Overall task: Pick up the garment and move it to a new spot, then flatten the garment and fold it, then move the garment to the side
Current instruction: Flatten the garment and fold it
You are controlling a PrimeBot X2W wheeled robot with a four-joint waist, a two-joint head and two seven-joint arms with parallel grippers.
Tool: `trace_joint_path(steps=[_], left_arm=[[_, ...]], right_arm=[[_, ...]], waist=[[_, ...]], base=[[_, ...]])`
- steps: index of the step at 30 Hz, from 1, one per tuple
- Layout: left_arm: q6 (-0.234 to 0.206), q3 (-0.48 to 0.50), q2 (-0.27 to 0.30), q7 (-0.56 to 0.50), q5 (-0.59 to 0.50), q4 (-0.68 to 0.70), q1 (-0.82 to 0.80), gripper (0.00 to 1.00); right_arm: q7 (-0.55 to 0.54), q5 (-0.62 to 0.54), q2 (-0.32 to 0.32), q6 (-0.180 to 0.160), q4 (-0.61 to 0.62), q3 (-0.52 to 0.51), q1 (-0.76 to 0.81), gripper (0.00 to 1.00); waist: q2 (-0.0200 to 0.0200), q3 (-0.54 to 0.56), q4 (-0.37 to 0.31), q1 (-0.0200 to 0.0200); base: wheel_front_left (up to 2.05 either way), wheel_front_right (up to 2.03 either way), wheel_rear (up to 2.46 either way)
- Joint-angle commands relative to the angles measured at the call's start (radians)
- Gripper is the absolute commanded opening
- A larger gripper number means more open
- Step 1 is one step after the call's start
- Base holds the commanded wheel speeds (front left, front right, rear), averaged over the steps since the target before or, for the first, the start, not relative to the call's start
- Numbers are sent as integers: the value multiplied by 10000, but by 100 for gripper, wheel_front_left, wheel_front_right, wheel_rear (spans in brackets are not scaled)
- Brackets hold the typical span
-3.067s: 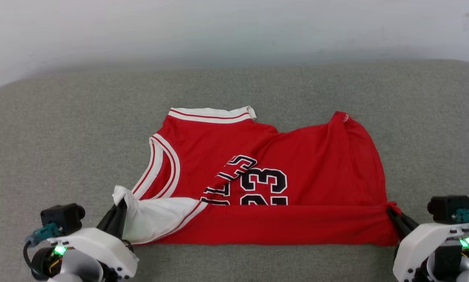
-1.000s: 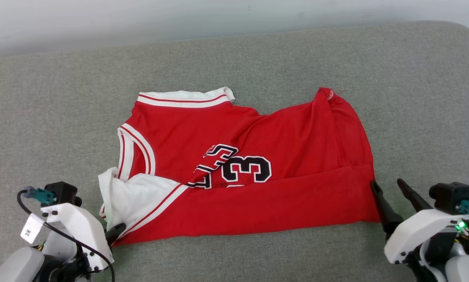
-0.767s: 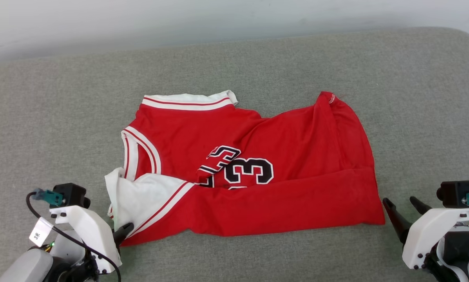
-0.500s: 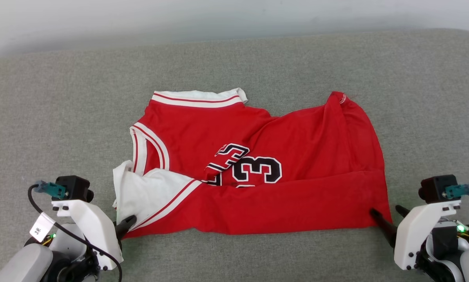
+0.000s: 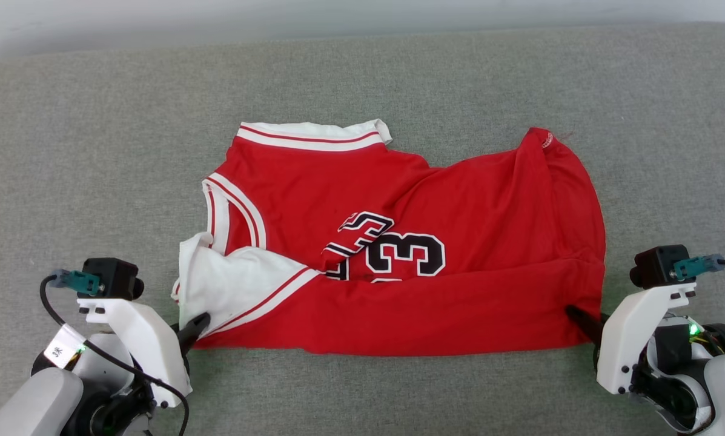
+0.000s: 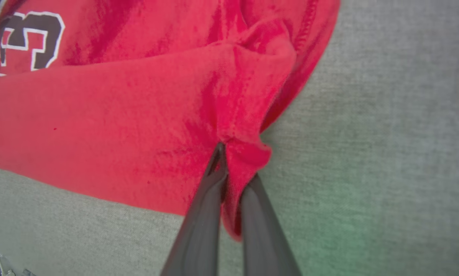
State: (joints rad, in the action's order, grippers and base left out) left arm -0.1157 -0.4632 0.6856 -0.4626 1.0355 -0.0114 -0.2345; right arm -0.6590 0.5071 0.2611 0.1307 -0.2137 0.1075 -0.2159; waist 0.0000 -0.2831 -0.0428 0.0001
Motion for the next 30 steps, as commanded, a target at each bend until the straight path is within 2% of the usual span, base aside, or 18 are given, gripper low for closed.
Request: trace_joint_path(steps=[1, 10, 19, 24, 30], left_arm=[[-55, 38, 53, 129, -92, 48, -97, 0], [-176, -34, 61, 389, -77, 255, 690, 0], [-806, 79, 211, 578, 341, 769, 2410, 0], [-1140, 105, 331, 593, 632, 1009, 3403, 0], [-1093, -17, -25, 745, 818, 701, 3785, 0]], right_arm=[[18, -13, -29, -2, -162, 135, 97, 0], [108, -256, 422, -4, 498, -34, 536, 0], [-520, -205, 600, -4, 1585, -241, 2030, 0], [-875, -205, 462, -4, 2061, -578, 2996, 0], [-702, -309, 42, -4, 2006, -843, 3771, 0]], waist=[[0, 71, 18, -1], [0, 1104, 127, -1], [0, 2223, 191, -1], [0, 2531, 216, -1], [0, 2538, 178, -1]], base=[[0, 0, 0], [0, 0, 0], [0, 0, 0], [0, 0, 0], [0, 0, 0]])
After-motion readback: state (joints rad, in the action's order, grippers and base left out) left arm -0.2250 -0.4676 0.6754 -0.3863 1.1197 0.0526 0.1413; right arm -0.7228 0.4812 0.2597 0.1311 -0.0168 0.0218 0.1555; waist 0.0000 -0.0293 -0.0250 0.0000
